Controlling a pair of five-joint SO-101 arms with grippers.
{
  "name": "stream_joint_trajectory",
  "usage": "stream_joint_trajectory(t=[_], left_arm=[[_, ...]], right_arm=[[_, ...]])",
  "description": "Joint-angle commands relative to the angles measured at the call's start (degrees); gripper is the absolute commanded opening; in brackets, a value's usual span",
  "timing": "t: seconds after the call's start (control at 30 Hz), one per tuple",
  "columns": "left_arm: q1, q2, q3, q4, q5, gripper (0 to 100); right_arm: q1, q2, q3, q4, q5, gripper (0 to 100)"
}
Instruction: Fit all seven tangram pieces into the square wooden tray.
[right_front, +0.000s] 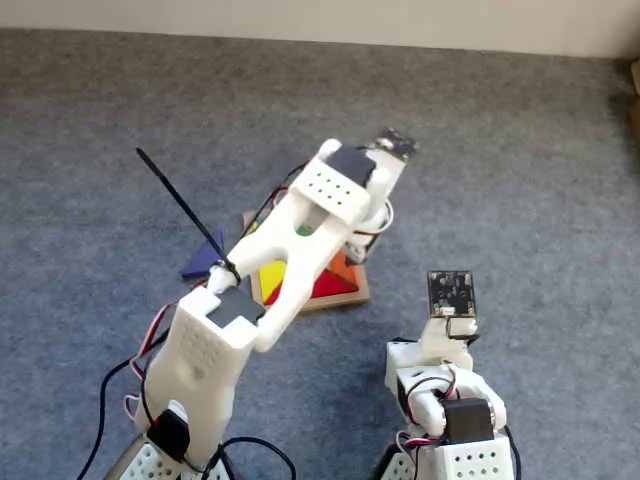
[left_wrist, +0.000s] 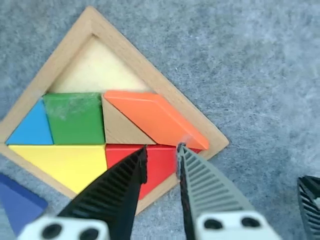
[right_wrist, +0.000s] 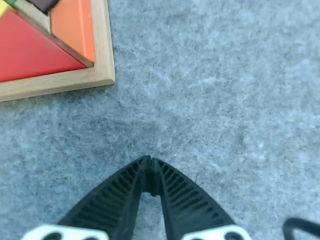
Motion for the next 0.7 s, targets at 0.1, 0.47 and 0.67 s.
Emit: stream_joint_trajectory(t=[0.1, 0.47, 0.67], left_arm=[[-7.3, -9.9, -3.4, 5.9, -0.2, 11], [-19.7, -28.6, 15.0, 6.6, -10.4, 11], [-29.1, -34.2, 27.6, 5.7, -17.3, 24]], right_arm=[[0.7, -0.9, 7.3, 0.4, 0.5, 0.4], [0.7, -0.9, 7.3, 0.4, 0.5, 0.4], [0.7, -0.9, 7.3, 0.4, 0.5, 0.4]])
